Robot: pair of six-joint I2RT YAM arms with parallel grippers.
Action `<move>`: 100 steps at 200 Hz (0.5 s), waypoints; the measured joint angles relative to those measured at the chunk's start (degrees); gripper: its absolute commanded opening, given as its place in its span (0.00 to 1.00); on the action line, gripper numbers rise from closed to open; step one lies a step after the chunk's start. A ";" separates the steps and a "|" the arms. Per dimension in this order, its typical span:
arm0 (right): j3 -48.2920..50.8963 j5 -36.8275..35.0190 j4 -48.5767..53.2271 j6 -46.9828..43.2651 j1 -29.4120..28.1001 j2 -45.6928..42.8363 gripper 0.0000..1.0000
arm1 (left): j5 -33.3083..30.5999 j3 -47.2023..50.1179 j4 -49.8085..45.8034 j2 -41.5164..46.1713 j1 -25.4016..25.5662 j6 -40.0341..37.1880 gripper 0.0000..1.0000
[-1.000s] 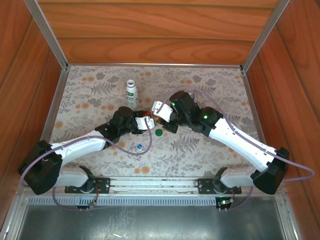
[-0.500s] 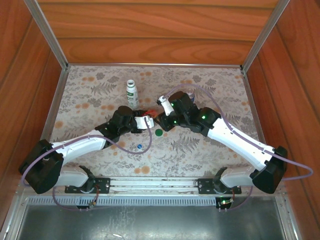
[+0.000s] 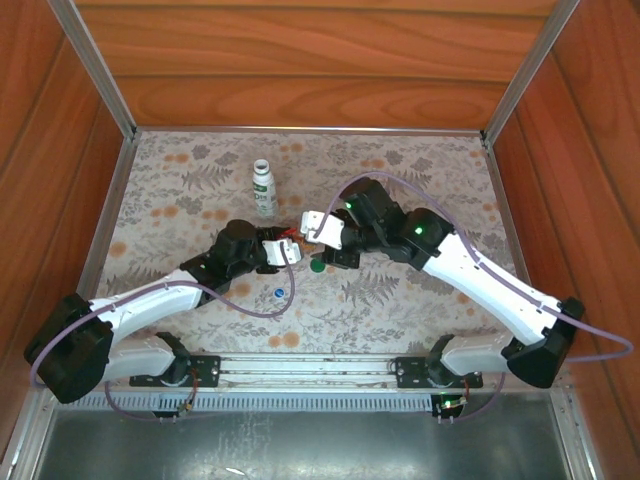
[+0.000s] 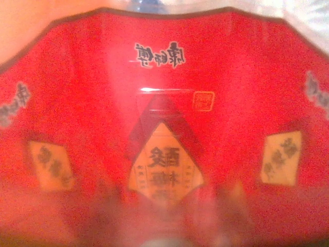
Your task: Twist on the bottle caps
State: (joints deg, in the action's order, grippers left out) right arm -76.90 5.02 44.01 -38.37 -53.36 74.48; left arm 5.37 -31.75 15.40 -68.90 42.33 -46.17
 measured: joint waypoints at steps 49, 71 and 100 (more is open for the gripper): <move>-0.44 -2.03 0.70 -6.69 -1.05 2.69 0.46 | 0.76 0.00 -0.02 0.37 -0.24 0.11 0.52; -0.44 -2.78 0.17 -8.20 -1.05 2.86 0.36 | 0.96 0.02 -0.15 0.59 -0.31 0.15 0.52; -0.44 -3.61 -0.11 -8.87 -1.05 2.89 0.27 | 0.98 0.00 -0.13 0.61 -0.33 0.17 0.52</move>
State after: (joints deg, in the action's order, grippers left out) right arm -77.34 1.41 43.90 -47.24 -54.41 77.36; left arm 6.35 -31.75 15.27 -68.29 42.00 -46.00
